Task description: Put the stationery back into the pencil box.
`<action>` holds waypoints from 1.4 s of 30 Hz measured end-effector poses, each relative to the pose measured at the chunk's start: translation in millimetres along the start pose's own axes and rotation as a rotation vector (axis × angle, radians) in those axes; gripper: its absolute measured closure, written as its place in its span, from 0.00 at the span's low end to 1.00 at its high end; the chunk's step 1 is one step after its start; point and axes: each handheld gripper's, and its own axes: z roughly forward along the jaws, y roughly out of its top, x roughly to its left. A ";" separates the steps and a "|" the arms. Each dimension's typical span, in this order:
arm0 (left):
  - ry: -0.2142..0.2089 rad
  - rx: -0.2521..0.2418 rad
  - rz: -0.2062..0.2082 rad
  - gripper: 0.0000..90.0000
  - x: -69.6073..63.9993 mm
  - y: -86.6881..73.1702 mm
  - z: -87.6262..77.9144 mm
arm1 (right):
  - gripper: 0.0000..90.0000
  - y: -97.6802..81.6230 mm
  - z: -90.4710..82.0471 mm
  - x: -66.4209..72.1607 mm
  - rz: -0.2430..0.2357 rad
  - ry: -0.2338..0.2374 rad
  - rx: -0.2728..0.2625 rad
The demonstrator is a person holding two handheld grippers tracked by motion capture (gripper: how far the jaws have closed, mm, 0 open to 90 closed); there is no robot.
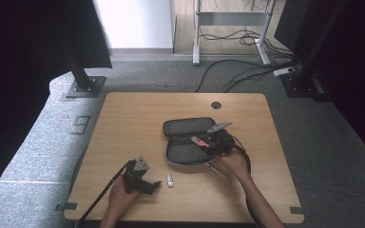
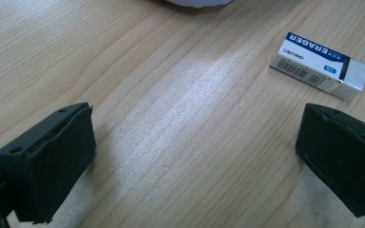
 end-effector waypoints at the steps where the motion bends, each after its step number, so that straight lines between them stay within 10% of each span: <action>1: 0.000 0.000 0.000 0.00 0.0 0.0 0.0 | 0.40 0.3 -1.8 1.0 -0.005 0.001 -0.004; 42: 0.000 0.001 0.001 0.00 0.1 0.0 0.0 | 0.39 -30.5 -50.7 13.8 -0.017 0.036 -0.028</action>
